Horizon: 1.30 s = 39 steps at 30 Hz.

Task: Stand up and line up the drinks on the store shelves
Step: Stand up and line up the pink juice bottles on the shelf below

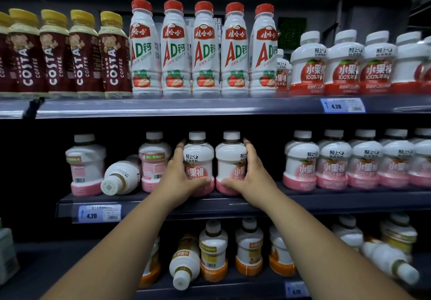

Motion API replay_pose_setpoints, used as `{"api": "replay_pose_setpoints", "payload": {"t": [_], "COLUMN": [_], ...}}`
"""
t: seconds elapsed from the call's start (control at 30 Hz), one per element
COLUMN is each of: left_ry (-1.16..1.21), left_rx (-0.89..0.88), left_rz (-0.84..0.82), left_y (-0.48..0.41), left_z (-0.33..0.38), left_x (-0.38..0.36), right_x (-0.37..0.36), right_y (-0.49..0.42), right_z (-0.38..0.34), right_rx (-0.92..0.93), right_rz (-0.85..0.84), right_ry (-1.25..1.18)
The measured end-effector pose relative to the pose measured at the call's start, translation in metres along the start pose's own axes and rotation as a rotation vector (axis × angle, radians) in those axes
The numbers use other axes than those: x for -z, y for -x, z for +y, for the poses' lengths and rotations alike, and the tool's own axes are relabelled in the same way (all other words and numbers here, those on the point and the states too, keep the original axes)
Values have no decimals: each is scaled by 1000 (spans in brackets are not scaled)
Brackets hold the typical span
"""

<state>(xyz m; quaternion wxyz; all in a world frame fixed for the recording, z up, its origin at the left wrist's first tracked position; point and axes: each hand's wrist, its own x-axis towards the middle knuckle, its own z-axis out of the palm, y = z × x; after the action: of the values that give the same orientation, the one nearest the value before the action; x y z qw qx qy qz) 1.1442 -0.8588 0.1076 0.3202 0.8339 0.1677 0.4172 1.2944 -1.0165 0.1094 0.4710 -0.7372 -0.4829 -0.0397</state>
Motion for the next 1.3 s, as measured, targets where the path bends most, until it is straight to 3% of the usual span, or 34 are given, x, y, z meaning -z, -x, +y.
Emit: {"api": "replay_pose_setpoints", "payload": {"t": [0.27,0.77,1.07,1.3], "left_ry": [-26,-227,-156,-80], "left_rx": [36,21,22,-40], "left_rz": [22,-6,-41,-100], "left_y": [-2,-1,-8,-7], "left_z": [-7,19,32,26], "left_x": [2,-11,-44,-39], "right_x": [1,27,54,50], "right_y": [-3,7,18,44], "right_z": [3,7,27,38], "right_rx": [-60,-23,-85,-12], "right_rz": [-9,28,84,96], "right_ry": [-68,209,167,146]}}
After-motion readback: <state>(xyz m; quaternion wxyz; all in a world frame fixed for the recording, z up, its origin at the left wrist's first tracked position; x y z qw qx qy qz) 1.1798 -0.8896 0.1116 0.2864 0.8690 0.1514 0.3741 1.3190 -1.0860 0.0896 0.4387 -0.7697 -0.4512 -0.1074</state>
